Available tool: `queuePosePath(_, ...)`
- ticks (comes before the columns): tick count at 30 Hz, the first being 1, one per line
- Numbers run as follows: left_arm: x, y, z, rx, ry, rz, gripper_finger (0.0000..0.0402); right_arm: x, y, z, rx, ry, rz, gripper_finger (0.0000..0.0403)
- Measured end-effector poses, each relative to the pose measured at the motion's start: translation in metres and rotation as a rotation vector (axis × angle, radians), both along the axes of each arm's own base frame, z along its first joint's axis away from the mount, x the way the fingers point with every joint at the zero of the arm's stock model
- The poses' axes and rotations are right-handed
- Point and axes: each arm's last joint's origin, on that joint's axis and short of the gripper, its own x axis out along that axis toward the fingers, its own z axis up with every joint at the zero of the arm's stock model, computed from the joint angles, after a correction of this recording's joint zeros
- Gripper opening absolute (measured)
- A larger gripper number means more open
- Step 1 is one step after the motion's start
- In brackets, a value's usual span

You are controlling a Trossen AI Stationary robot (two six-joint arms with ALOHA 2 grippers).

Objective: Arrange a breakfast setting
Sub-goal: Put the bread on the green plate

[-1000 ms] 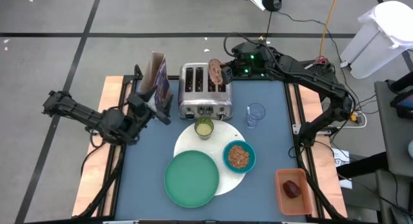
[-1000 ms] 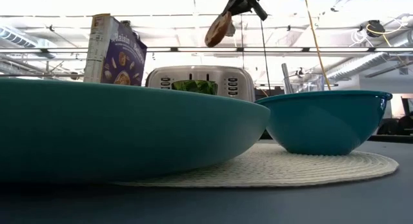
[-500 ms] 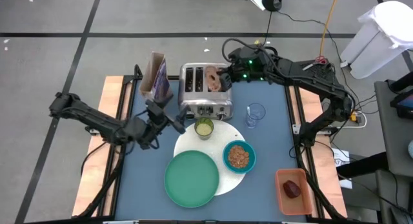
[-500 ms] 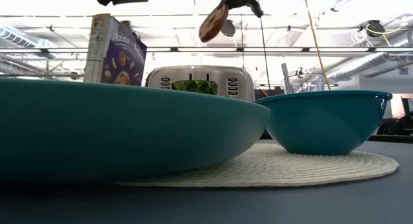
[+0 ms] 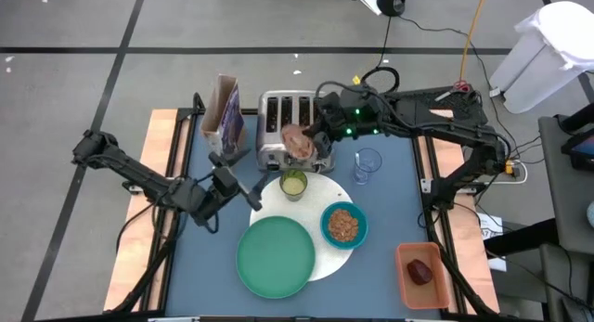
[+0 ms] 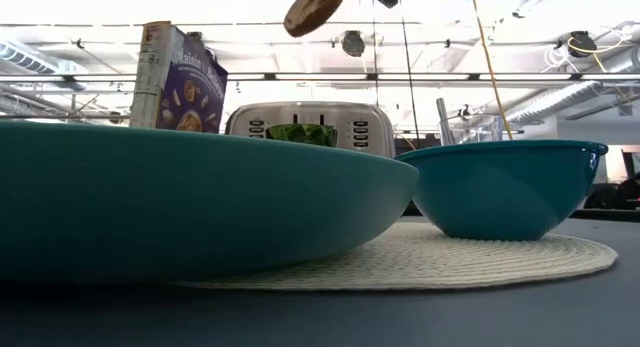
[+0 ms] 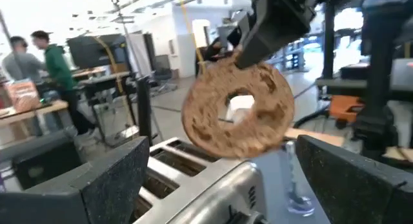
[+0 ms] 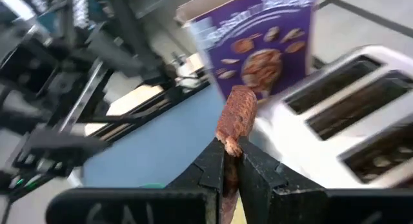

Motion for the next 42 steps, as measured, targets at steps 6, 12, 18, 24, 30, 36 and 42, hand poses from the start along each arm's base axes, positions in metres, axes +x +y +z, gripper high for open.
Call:
queuePosePath(6, -0.010, -0.011, 0.005, 0.013, -0.001, -0.049, 0.0395, 0.012, 0.032, -0.017, 0.044, -0.014, 0.077, 0.0027)
queuePosePath(12, -0.018, -0.020, 0.009, -0.005, -0.023, -0.091, 0.0395, 0.023, 0.067, -0.053, 0.132, -0.034, 0.179, 0.0027)
queuePosePath(18, -0.022, -0.026, 0.012, -0.022, -0.049, -0.123, 0.0395, 0.028, 0.103, -0.087, 0.228, -0.130, 0.279, 0.0027)
queuePosePath(24, -0.022, -0.027, 0.012, -0.024, -0.048, -0.128, 0.0395, 0.024, 0.126, -0.116, 0.248, -0.190, 0.343, 0.0027)
queuePosePath(30, -0.022, -0.027, 0.011, -0.056, -0.072, -0.131, 0.0395, 0.016, 0.135, -0.148, 0.256, -0.215, 0.368, 0.0027)
queuePosePath(36, -0.022, -0.026, 0.011, -0.057, -0.073, -0.126, 0.0395, 0.007, 0.137, -0.174, 0.299, -0.223, 0.338, 0.0027)
queuePosePath(42, -0.021, -0.025, 0.011, -0.062, -0.076, -0.123, 0.0395, 0.003, 0.138, -0.183, 0.299, -0.219, 0.316, 0.0027)
